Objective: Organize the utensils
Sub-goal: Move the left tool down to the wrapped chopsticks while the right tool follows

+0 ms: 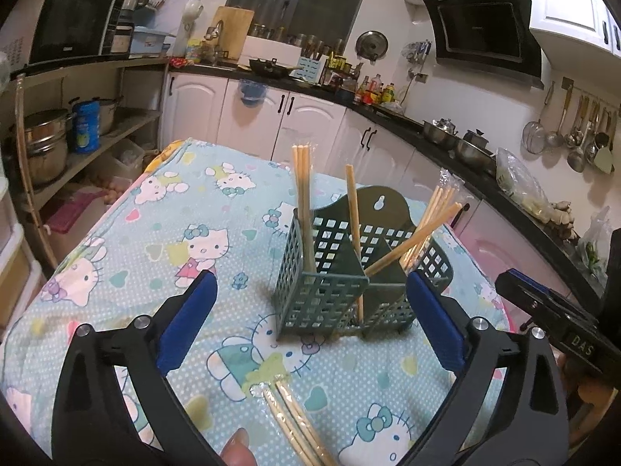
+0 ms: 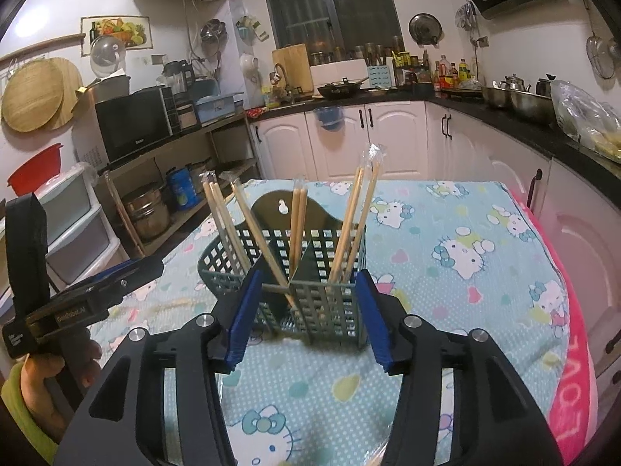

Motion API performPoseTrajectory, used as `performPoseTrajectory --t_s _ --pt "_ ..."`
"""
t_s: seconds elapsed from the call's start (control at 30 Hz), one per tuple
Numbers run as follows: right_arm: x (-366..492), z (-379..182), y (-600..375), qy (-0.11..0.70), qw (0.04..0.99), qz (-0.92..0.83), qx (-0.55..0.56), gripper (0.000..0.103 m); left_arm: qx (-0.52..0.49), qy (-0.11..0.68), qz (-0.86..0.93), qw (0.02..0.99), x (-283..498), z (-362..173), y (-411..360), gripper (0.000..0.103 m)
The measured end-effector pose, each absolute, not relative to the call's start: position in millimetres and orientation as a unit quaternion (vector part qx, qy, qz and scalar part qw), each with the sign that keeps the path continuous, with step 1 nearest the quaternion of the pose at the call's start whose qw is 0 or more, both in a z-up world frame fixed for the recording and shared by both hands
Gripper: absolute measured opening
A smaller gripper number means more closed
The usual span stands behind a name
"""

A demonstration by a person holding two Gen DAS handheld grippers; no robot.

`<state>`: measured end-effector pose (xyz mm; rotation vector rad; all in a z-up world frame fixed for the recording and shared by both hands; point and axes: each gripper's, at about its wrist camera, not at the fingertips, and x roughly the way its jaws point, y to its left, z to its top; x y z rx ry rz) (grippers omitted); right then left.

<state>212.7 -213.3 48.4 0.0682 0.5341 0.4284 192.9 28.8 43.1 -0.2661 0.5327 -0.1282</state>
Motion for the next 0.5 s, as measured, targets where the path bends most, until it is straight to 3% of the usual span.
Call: performPoseTrajectory --t_s 0.5 --pt "183.0 32.5 -221.1 0.274 0.939 0.205 0.036 0.059 -0.139 0.275 -0.056 0.95 170.0 27.9 36.9 0.091"
